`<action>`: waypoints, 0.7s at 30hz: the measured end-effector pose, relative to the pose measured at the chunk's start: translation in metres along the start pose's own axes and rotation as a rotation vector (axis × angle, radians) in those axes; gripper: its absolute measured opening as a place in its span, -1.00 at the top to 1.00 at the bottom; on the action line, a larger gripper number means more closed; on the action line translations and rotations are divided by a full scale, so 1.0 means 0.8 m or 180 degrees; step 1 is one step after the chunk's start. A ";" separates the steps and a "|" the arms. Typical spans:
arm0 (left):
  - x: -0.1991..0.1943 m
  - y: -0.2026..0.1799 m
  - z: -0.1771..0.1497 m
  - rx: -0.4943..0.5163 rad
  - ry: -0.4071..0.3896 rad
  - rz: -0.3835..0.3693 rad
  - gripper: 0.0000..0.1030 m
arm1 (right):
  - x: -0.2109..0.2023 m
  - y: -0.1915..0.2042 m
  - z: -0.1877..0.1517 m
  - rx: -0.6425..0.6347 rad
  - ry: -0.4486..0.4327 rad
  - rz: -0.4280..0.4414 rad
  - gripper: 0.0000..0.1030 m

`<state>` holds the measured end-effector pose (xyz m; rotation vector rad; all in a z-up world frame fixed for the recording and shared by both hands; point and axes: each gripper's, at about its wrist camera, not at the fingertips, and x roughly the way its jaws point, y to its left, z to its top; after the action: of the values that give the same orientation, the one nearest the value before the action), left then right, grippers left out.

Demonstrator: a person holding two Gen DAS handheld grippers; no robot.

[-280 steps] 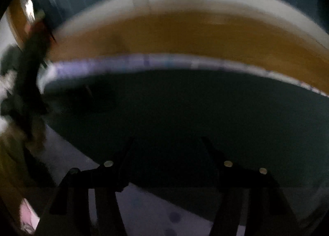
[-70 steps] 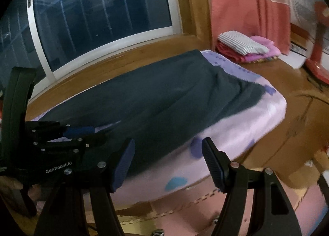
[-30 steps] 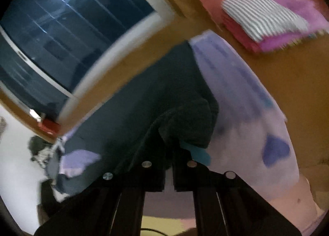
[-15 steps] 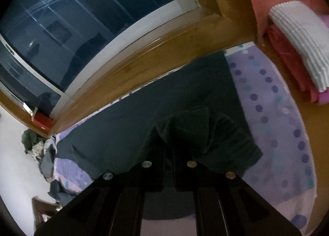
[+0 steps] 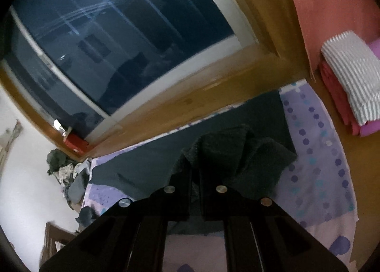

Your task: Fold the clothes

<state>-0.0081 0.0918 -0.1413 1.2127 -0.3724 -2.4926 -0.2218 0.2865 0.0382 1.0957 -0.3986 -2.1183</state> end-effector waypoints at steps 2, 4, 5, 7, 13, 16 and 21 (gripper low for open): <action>-0.009 0.016 0.003 -0.0134 0.0021 -0.0175 0.83 | -0.017 0.004 -0.010 -0.0139 -0.0001 -0.0076 0.93; -0.034 0.041 0.004 -0.0327 0.0040 -0.0494 0.85 | -0.033 0.008 -0.020 -0.0278 -0.0001 -0.0152 0.93; -0.049 0.051 0.004 -0.0381 0.0045 -0.0622 0.85 | -0.041 0.010 -0.025 -0.0347 0.0000 -0.0190 0.93; -0.087 0.061 0.002 -0.0352 0.0047 -0.0847 0.85 | -0.061 0.002 -0.043 -0.0452 0.0106 -0.0342 0.93; -0.150 0.052 0.005 -0.0205 0.0223 -0.1458 0.85 | -0.105 -0.051 -0.095 -0.0311 0.0487 -0.0664 0.93; -0.135 0.048 0.001 -0.0319 0.0443 -0.1653 0.85 | -0.089 -0.084 -0.119 -0.0183 0.0750 -0.0769 0.93; -0.108 0.041 0.006 -0.0379 0.0643 -0.1603 0.84 | -0.054 -0.109 -0.139 -0.0120 0.1024 -0.0816 0.93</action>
<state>0.0441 0.0976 -0.0652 1.6523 0.1548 -2.7031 -0.1545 0.3838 -0.0508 1.5019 -0.0677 -2.1027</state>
